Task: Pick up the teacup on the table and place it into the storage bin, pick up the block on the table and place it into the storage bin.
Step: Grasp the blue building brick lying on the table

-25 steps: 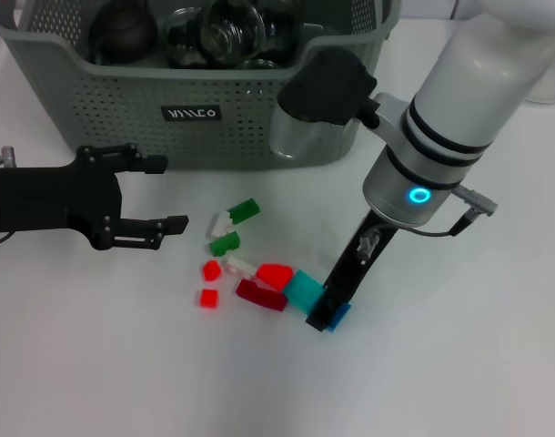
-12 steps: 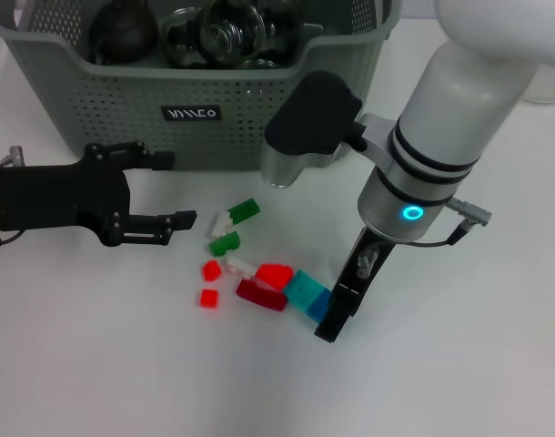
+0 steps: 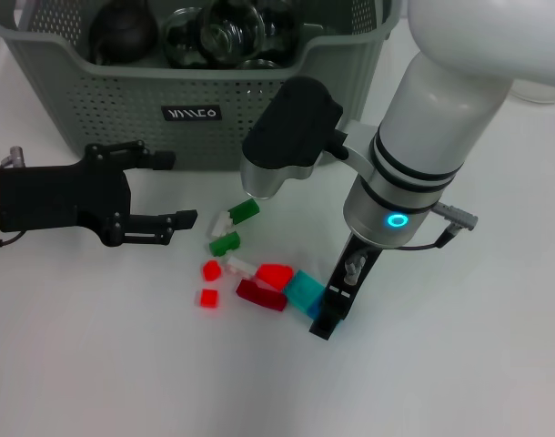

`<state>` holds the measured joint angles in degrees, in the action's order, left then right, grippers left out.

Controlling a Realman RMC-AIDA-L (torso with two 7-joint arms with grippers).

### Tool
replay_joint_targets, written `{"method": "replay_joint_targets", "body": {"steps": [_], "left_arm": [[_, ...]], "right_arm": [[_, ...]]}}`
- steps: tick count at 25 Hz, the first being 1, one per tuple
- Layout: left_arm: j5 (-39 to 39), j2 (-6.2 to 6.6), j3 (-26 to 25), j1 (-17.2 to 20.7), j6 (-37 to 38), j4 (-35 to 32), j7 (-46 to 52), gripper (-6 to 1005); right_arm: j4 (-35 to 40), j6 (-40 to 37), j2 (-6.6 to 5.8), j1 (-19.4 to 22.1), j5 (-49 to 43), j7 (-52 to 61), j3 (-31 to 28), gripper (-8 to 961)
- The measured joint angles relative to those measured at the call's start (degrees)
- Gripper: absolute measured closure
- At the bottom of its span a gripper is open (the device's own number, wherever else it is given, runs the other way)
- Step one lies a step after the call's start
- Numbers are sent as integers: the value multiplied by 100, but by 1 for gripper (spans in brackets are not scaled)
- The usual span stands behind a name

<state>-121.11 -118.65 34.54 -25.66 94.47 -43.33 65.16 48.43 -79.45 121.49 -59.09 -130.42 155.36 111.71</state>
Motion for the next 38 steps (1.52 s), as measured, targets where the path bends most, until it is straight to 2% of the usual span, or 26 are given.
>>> {"method": "replay_joint_targets", "body": {"steps": [9, 25, 38], "left_arm": [[0, 9, -10, -16, -112, 122, -147, 152], [-49, 58, 17, -36, -123, 195, -225, 153], [-62, 42, 49, -2, -320, 197, -224, 152]], "right_arm": [[58, 49, 15, -26, 5, 282, 115, 239], [60, 170, 15, -76, -1, 500, 363, 258], [61, 153, 15, -77, 0, 620, 440, 497]]}}
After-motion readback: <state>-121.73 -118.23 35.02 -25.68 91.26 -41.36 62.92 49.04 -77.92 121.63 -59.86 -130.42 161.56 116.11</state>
